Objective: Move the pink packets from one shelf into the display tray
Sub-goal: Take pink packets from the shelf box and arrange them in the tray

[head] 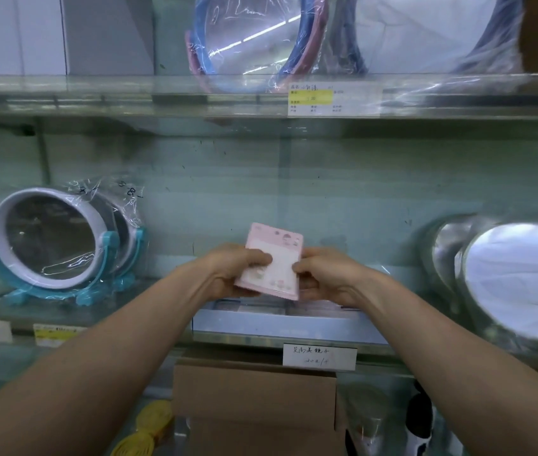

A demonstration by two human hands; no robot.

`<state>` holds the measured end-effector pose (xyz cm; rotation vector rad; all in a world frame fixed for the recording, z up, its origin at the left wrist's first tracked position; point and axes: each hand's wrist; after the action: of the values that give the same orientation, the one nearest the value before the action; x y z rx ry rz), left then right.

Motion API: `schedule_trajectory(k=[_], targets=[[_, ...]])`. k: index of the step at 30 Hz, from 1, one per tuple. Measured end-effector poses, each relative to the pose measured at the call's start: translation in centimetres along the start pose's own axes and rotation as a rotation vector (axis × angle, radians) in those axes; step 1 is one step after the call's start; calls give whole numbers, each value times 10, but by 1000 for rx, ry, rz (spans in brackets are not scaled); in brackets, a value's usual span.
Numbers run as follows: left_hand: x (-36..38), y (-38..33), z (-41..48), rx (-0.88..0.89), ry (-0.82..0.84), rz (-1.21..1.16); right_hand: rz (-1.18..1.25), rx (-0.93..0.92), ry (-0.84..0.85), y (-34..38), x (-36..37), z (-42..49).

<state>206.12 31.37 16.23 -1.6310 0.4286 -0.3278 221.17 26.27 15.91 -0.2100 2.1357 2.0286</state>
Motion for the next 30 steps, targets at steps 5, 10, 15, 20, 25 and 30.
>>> schedule_trajectory(k=[5, 10, 15, 20, 25, 30], targets=[[-7, -8, -4, 150, -217, 92, -380, -151, -110, 10, -2, -3], [-18, -4, -16, 99, -213, 657, -568, -141, -87, 3, 14, 2], [-18, -1, -22, 15, -280, 1321, -709, -71, 42, -3, 31, 5], [-2, -1, -23, 111, -237, 1507, -768, -40, 73, -2, 24, -7], [13, 5, -24, -52, 79, 1354, -861, 43, 67, -7, 6, -21], [3, -2, -20, -147, 105, 1365, -861, 62, 93, -8, 6, -23]])
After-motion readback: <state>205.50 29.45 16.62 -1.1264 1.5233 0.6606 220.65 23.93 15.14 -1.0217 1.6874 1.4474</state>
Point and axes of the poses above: each hand's wrist, its own z-axis towards the middle knuckle, its own x-axis out of the palm, y = z × x, and after that the axes turned 5 degrees about y, right-handed
